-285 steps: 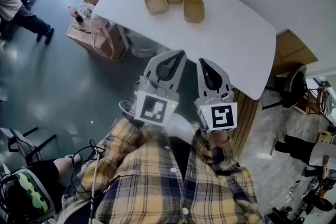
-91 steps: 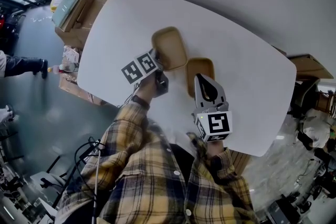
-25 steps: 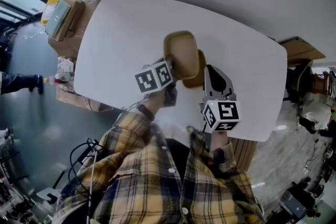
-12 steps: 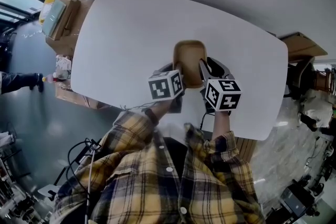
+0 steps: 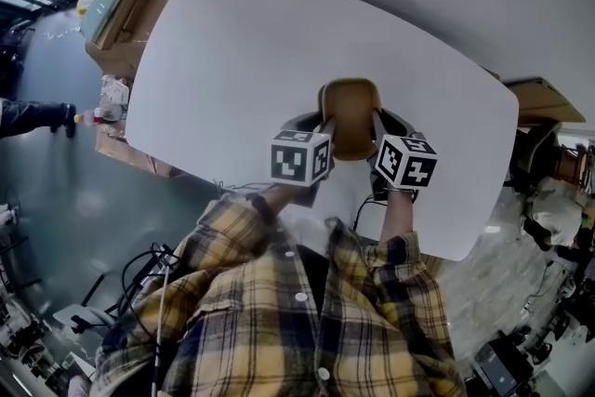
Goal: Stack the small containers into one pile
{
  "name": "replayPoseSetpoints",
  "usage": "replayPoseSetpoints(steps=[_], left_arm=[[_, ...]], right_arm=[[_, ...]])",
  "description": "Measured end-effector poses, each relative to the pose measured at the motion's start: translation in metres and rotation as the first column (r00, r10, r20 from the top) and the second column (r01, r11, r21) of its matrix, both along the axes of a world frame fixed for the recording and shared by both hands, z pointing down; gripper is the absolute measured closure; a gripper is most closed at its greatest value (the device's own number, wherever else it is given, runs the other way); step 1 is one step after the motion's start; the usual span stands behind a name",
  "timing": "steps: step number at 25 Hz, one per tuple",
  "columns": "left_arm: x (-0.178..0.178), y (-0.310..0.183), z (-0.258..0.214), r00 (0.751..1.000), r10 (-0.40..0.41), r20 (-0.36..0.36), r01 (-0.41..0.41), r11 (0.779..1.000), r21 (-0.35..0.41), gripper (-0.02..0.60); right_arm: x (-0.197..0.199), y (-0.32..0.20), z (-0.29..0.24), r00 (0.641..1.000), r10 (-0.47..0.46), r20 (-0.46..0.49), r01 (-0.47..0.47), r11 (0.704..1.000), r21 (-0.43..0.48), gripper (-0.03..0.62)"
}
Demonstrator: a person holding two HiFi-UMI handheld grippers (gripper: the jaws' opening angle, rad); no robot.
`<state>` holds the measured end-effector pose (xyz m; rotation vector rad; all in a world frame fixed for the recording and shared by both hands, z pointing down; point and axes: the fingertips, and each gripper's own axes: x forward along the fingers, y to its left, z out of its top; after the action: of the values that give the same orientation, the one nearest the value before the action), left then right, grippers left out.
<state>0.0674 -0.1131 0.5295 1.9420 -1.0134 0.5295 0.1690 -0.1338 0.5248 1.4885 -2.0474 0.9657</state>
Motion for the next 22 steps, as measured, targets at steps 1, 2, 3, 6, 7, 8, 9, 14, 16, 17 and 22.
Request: replayPoseSetpoints(steps=[1,2,3,6,7,8,9,14,16,17,22], left_arm=[[-0.002,-0.001,-0.001,1.0,0.006,0.008,-0.006,1.0,0.012,0.511],[-0.004,-0.001,-0.001,1.0,0.008,0.013,-0.008,1.0,0.017,0.511],[-0.007,-0.002,0.0,1.0,0.006,0.014,-0.006,1.0,0.016,0.511],[-0.011,-0.002,0.003,1.0,-0.011,-0.002,0.011,1.0,0.001,0.511],[-0.012,-0.003,0.002,1.0,-0.017,-0.005,0.017,1.0,0.001,0.511],[-0.013,-0.004,0.002,1.0,-0.02,-0.005,0.02,1.0,0.004,0.511],[-0.015,-0.005,0.002,1.0,-0.021,-0.002,0.021,1.0,0.006,0.511],[-0.021,-0.005,0.013,0.999,-0.008,0.037,0.008,1.0,-0.002,0.515],[-0.02,-0.003,0.018,0.999,-0.003,0.04,0.004,1.0,-0.015,0.518],[-0.02,-0.002,0.021,0.999,0.001,0.043,0.0,1.0,-0.02,0.518],[-0.017,0.002,0.029,0.998,0.026,0.059,-0.025,0.999,-0.029,0.518]], right_arm=[[0.001,0.0,0.004,1.0,0.002,0.006,-0.001,1.0,-0.011,0.563],[0.001,-0.001,0.007,1.0,0.003,0.018,-0.003,1.0,-0.016,0.563],[0.0,-0.002,0.008,1.0,0.004,0.03,-0.003,1.0,-0.019,0.563],[-0.005,-0.004,0.011,0.999,0.008,0.044,-0.006,0.999,-0.032,0.563],[-0.007,-0.005,0.011,0.999,0.011,0.045,-0.009,0.999,-0.04,0.563],[-0.008,-0.005,0.012,0.999,0.014,0.044,-0.012,0.999,-0.05,0.563],[-0.009,-0.005,0.015,0.999,0.018,0.044,-0.015,0.998,-0.063,0.563],[-0.013,0.001,0.032,1.0,0.001,-0.011,-0.002,0.996,-0.092,0.563],[-0.013,0.002,0.036,0.997,-0.022,-0.074,0.017,0.997,-0.07,0.562],[-0.013,0.002,0.038,0.994,-0.033,-0.106,0.027,0.998,-0.056,0.562],[-0.01,0.005,0.041,0.979,-0.055,-0.196,0.051,0.998,-0.025,0.558]])
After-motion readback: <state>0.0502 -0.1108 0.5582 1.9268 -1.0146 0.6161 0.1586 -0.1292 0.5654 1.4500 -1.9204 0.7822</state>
